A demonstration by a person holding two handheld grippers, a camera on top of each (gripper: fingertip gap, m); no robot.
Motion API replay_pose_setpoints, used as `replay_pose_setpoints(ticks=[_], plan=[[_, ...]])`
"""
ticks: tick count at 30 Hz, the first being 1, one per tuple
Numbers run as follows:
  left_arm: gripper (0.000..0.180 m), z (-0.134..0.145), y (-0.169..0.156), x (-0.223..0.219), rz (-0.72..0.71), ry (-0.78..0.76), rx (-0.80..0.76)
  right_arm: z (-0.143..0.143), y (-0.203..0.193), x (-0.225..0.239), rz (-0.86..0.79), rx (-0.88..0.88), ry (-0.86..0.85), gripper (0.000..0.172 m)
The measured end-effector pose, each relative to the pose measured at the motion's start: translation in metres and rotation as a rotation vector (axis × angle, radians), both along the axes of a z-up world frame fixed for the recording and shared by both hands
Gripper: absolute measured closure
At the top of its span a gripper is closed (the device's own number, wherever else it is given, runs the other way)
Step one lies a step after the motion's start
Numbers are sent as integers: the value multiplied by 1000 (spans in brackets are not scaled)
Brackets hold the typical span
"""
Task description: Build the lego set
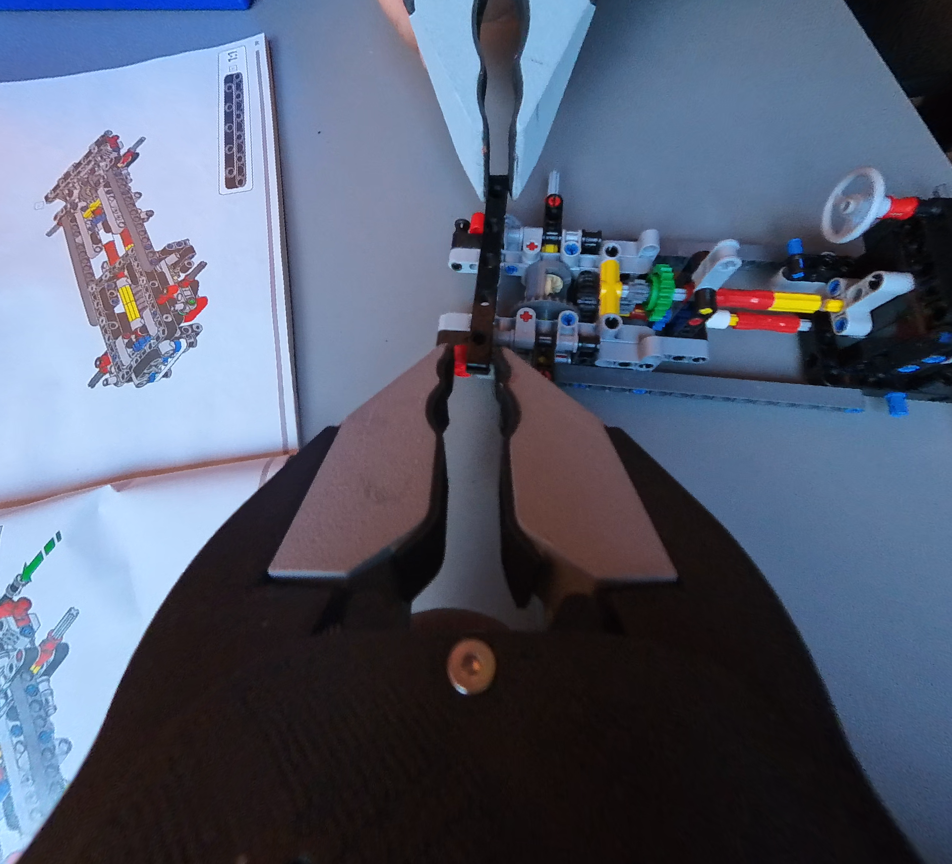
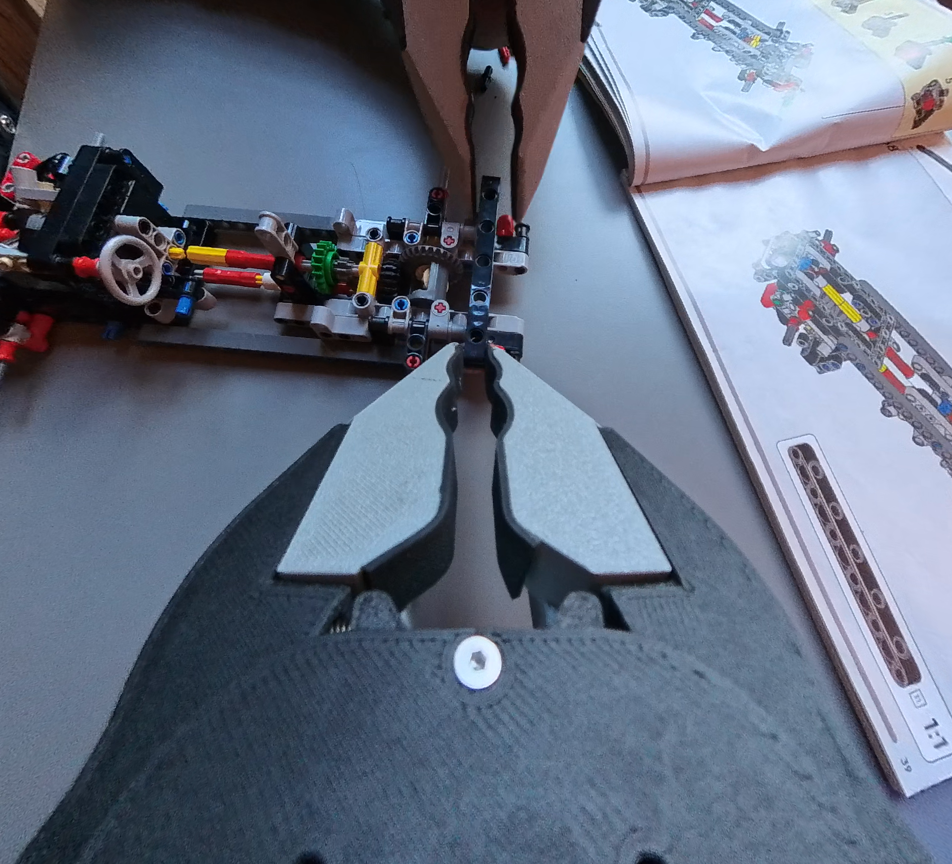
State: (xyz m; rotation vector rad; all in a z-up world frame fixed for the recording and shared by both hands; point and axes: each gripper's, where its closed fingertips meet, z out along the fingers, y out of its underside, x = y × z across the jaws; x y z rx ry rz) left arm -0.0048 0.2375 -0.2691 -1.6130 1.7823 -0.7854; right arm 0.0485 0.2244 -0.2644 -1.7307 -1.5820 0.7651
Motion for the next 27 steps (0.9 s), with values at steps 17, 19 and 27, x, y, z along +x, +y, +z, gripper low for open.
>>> replay_pose_setpoints(ticks=[17, 19, 27], plan=[[173, 4, -5, -3, -37, -20, -27, -1, -1, -3, 0, -2, -3, 167], [169, 6, -5, -4, -38, -18, -34, -1, -1, -3, 0, -1, -4, 167], [174, 10, -5, -5, -44, -40, -43, -1, -2, -4, -3, -11, 1, 167]])
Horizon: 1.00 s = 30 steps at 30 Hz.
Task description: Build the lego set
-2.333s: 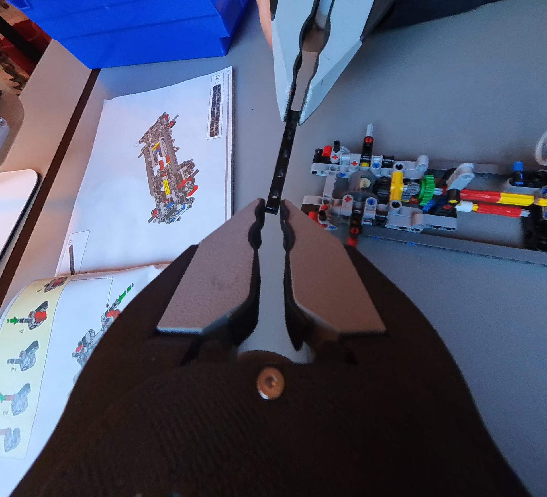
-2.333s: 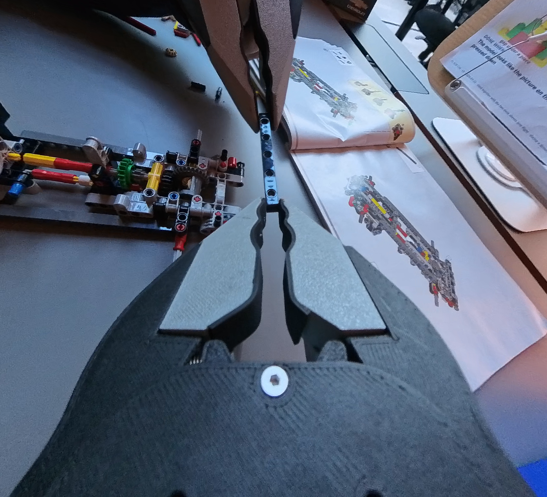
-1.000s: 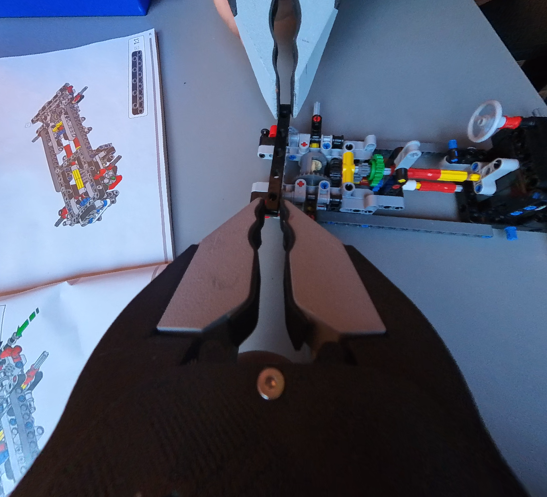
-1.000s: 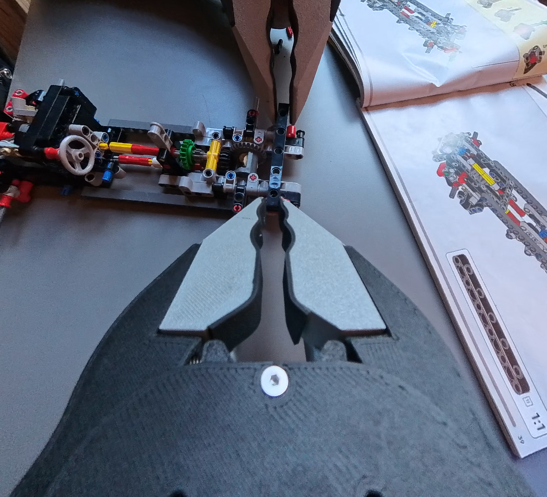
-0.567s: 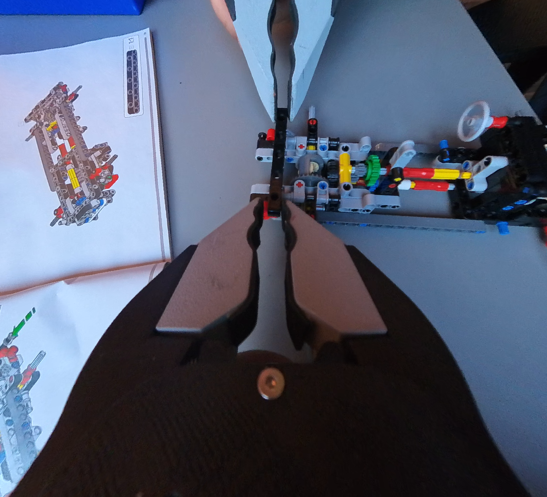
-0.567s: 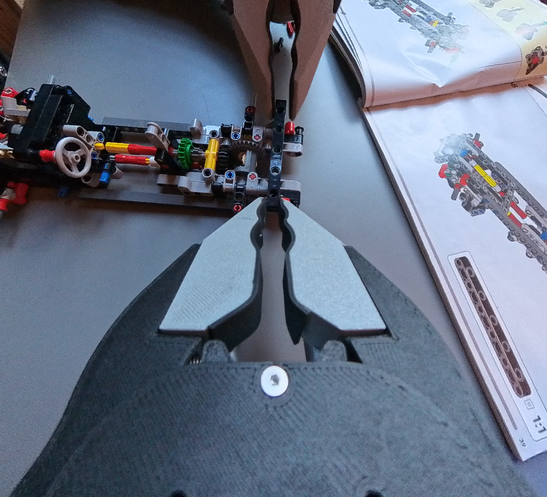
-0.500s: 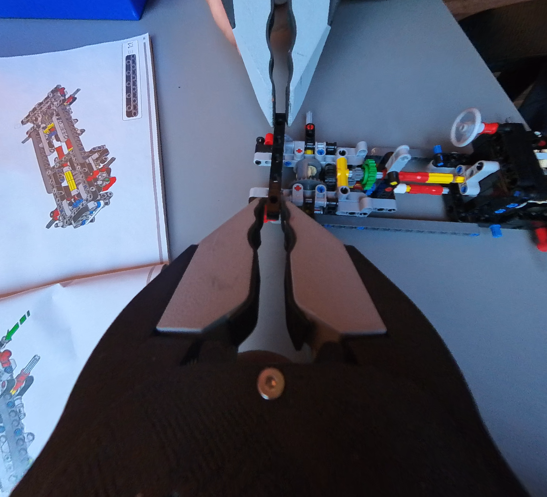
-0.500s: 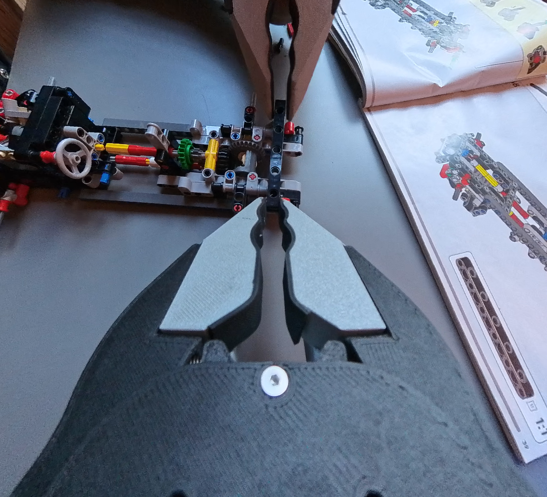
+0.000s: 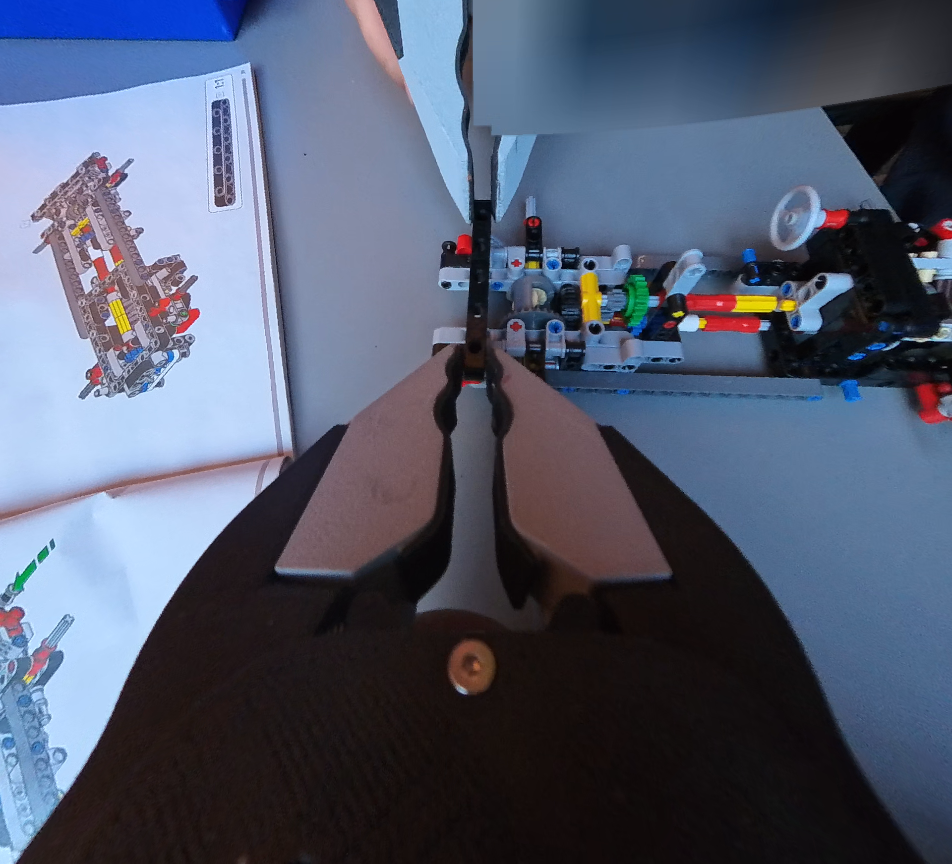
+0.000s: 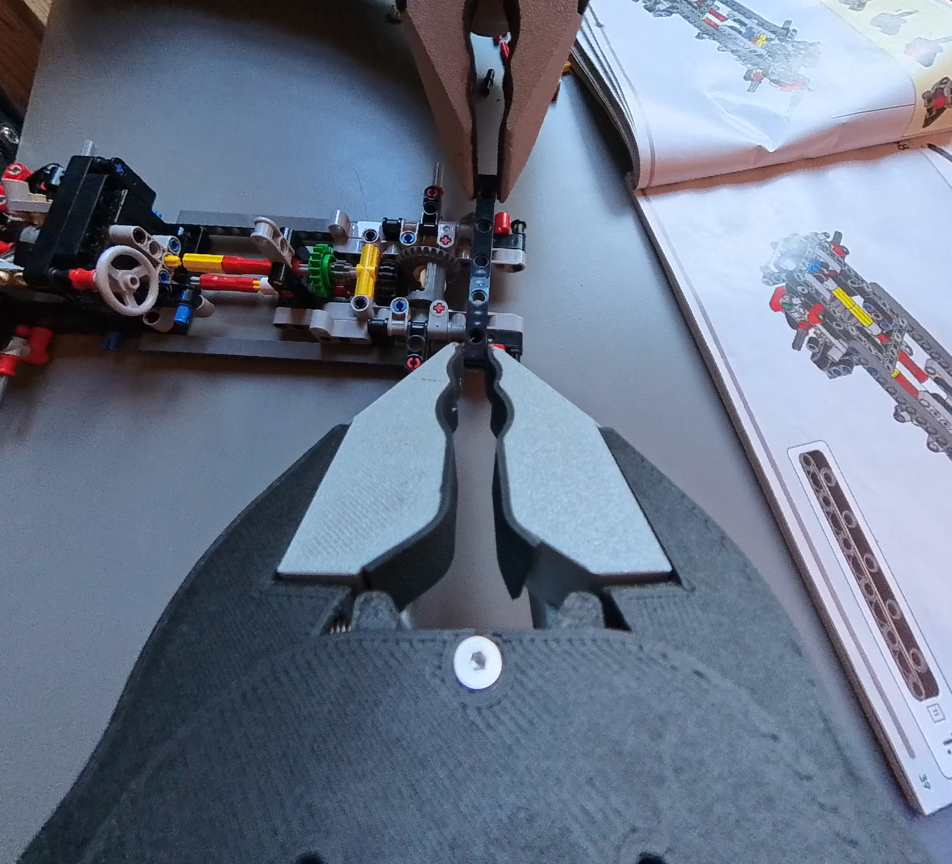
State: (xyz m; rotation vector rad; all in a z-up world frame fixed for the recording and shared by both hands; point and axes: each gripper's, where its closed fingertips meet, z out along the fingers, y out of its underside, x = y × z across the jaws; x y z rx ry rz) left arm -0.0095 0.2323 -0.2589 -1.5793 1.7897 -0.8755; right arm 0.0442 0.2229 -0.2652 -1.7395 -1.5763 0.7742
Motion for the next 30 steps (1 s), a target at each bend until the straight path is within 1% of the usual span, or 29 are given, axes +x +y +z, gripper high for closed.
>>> replay_pose_setpoints(ticks=[11, 17, 23, 30], plan=[[175, -2, -1, -1, 18, 1, -109, -1, 1, -1, -14, -27, -7, 167], [175, -5, -4, -2, 15, 21, -118, -2, -2, -1, 2, 3, -35, 167], [174, -6, -11, -3, 24, 61, -69, -2, -8, -2, 26, 23, -53, 167], [175, -2, -22, -4, 41, 44, -55, -1, -15, -3, 54, 51, -56, 167]])
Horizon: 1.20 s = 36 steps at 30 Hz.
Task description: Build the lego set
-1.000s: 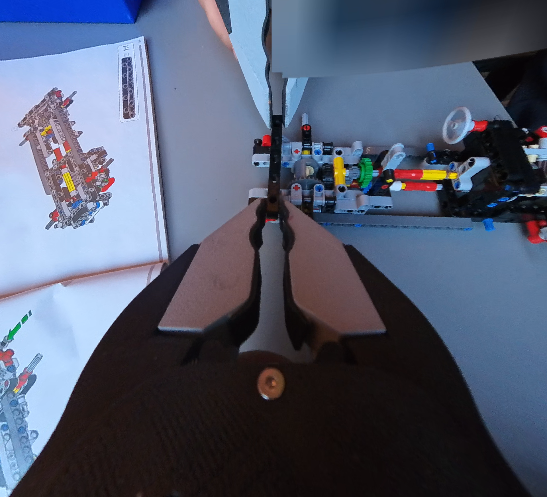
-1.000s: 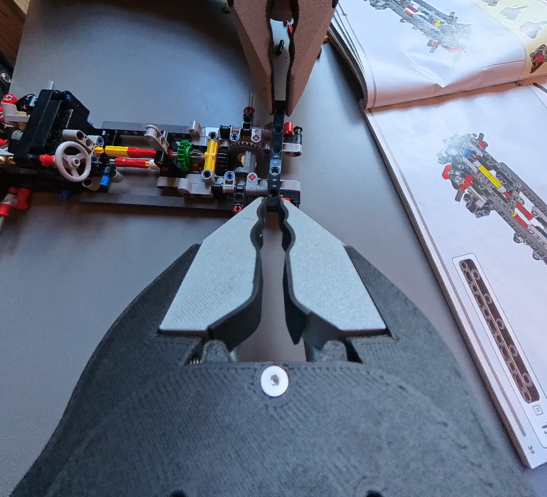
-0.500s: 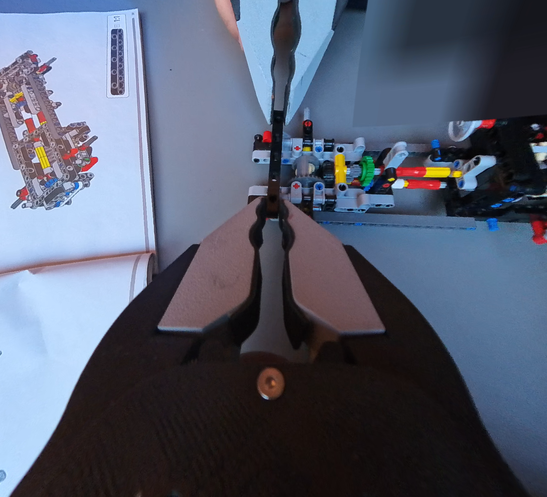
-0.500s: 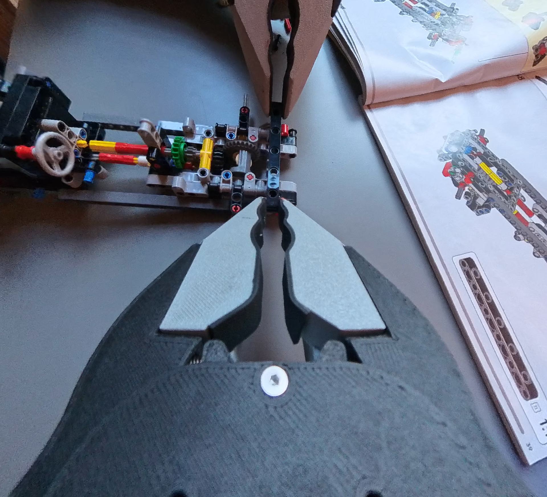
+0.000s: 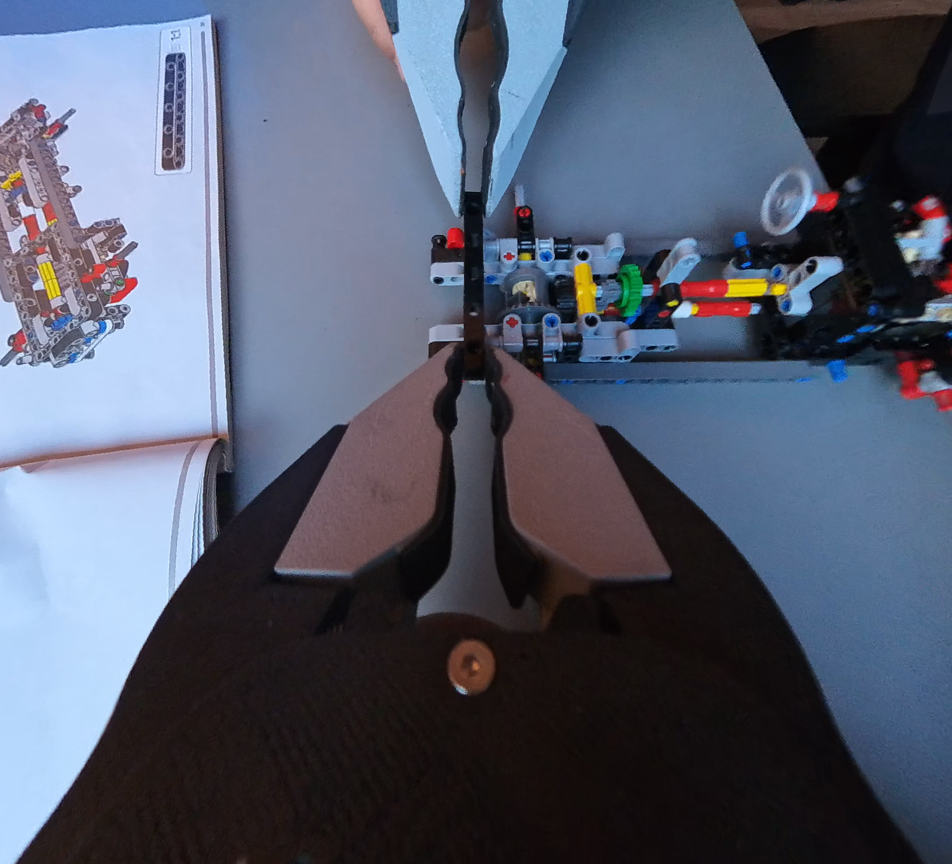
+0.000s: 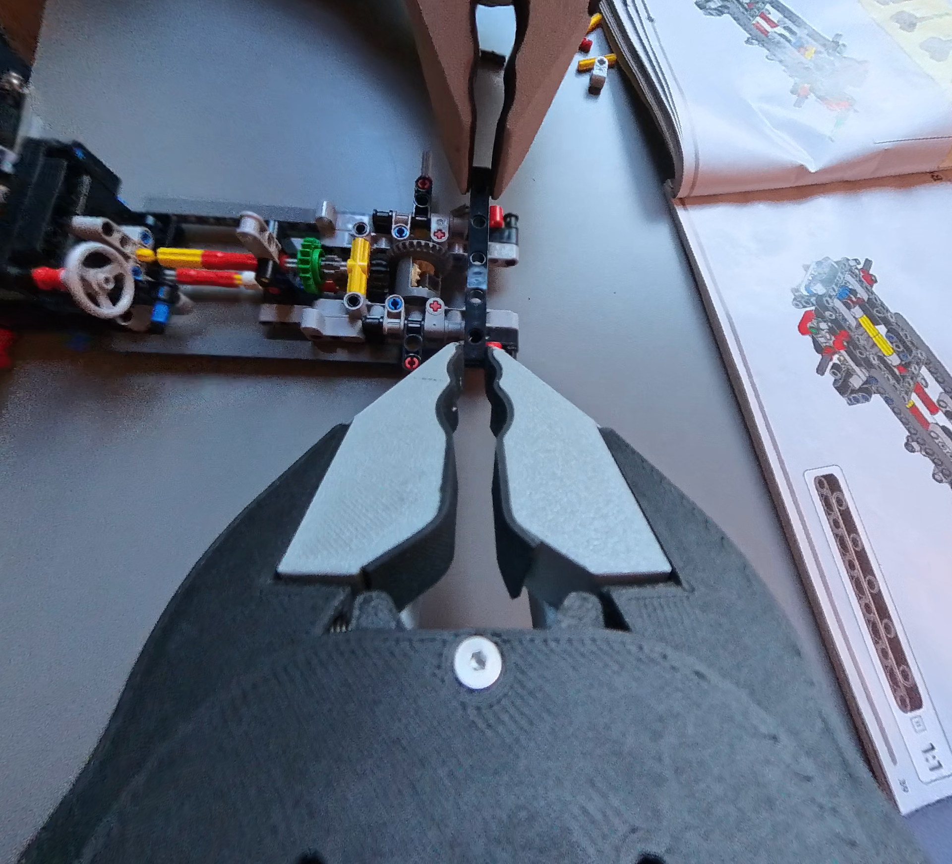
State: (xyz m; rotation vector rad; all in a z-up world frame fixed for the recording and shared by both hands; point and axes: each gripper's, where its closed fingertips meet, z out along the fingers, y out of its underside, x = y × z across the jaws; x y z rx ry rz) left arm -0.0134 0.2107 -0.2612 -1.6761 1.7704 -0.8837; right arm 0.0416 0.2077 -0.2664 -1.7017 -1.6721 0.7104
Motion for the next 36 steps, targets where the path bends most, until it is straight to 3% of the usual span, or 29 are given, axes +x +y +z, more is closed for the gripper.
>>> replay_pose_setpoints(ticks=[12, 18, 26, 32, 36], plan=[[174, 1, 0, -1, 1, 5, -11, 1, 2, -1, -11, -13, 36, 167], [160, -3, 2, 10, 4, 37, -29, 0, 6, -1, -14, -10, 42, 167], [163, 14, 9, 34, -39, 41, -33, -1, 8, -3, 12, -18, 18, 167], [168, 1, 5, 28, -46, 95, -47, -3, 9, -5, 38, -19, -16, 167], [160, 6, 10, 14, -17, 110, -34, -4, 12, -6, 60, -13, -52, 167]])
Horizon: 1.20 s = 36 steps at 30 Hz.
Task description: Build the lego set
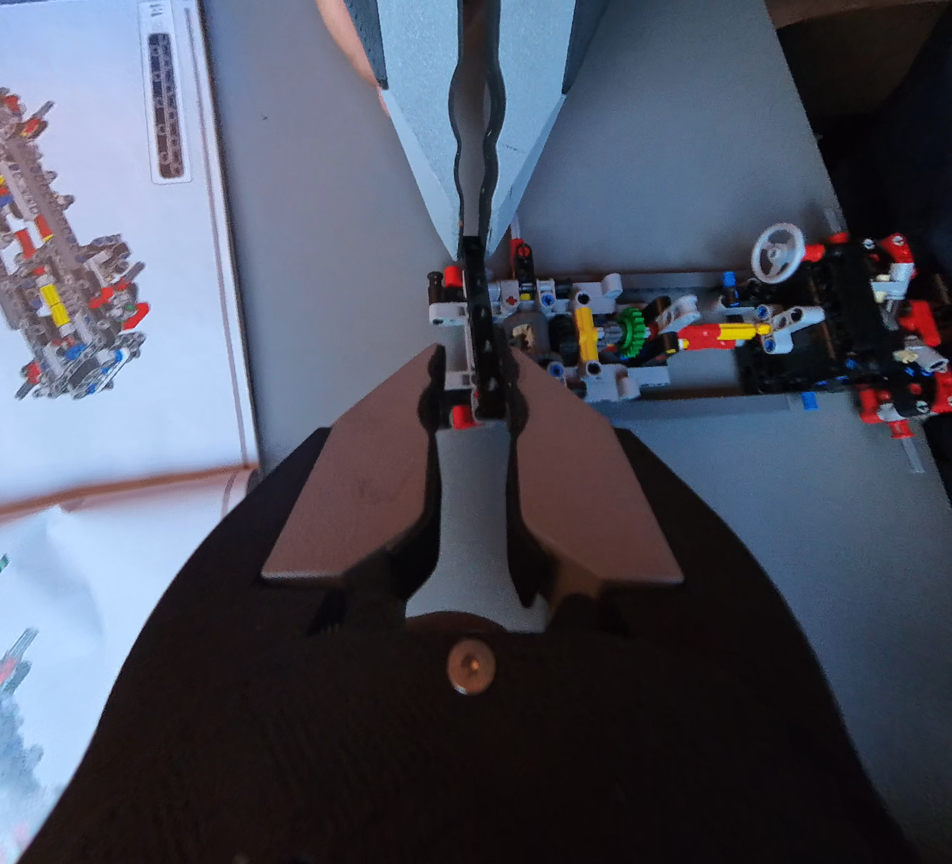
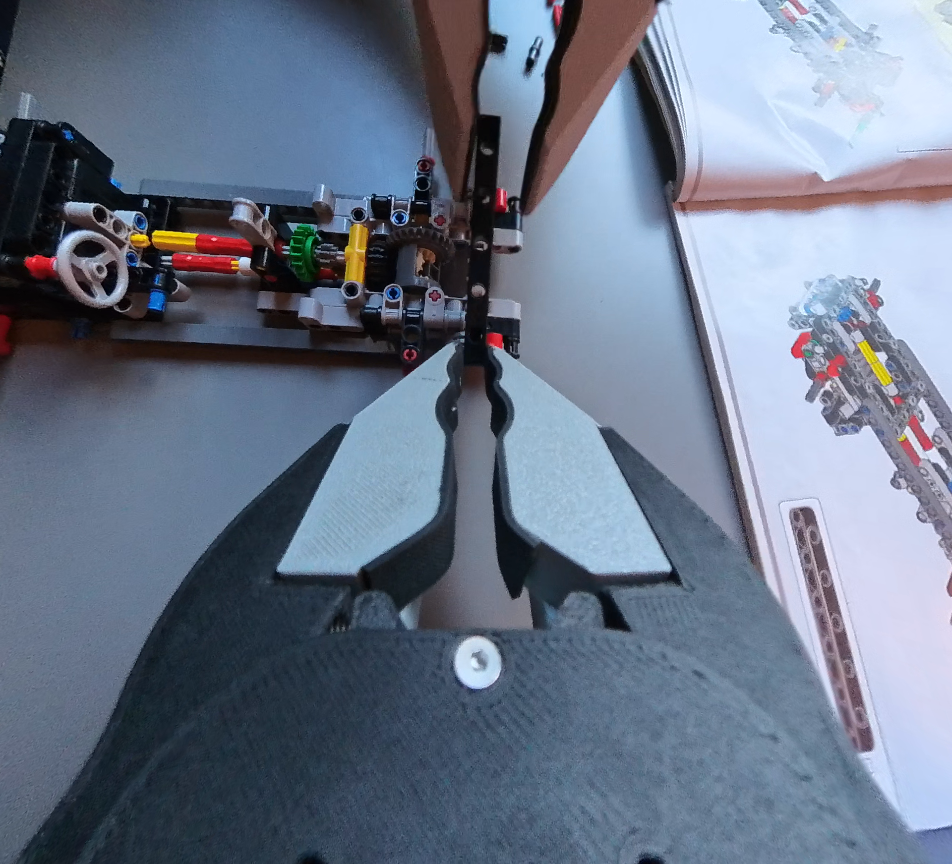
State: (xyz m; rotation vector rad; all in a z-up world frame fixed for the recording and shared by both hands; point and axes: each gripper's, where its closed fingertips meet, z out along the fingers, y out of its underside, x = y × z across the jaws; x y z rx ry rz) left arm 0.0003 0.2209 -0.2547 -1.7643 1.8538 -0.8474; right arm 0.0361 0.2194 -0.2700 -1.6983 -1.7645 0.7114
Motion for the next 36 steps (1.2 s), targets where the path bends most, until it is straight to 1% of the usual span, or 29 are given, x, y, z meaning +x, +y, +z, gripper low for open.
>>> replay_pose_setpoints(ticks=[3, 5, 10, 16, 19, 23, 25, 26, 33, 36], plan=[[170, 8, 4, -11, 26, -36, -5, 0, 1, -1, 11, -13, -18, 166], [174, 7, 3, -14, 26, -39, -17, 0, 2, -3, 17, -24, -17, 167], [174, -8, 3, -18, 23, 4, 1, 3, 4, -4, 21, -27, -15, 166], [174, -9, 2, -19, 54, -26, -47, 11, 2, -8, 3, -31, 57, 159], [175, -9, 3, -19, 55, -25, -45, 6, 6, -8, -18, -8, 48, 166], [175, -9, 4, -19, 58, -28, -44, 6, 7, -8, -27, -23, 67, 166], [172, -11, 4, -22, 60, -6, -34, 4, 8, -6, -25, -14, 59, 166], [165, -12, 6, -25, 61, 10, -18, 4, 8, -6, -25, -10, 59, 167], [166, -6, 8, -34, 70, -10, 2, 4, 9, -6, -18, -14, 54, 166], [166, 0, 9, -32, 73, -35, -4, 4, 10, -6, -17, -13, 45, 167]])
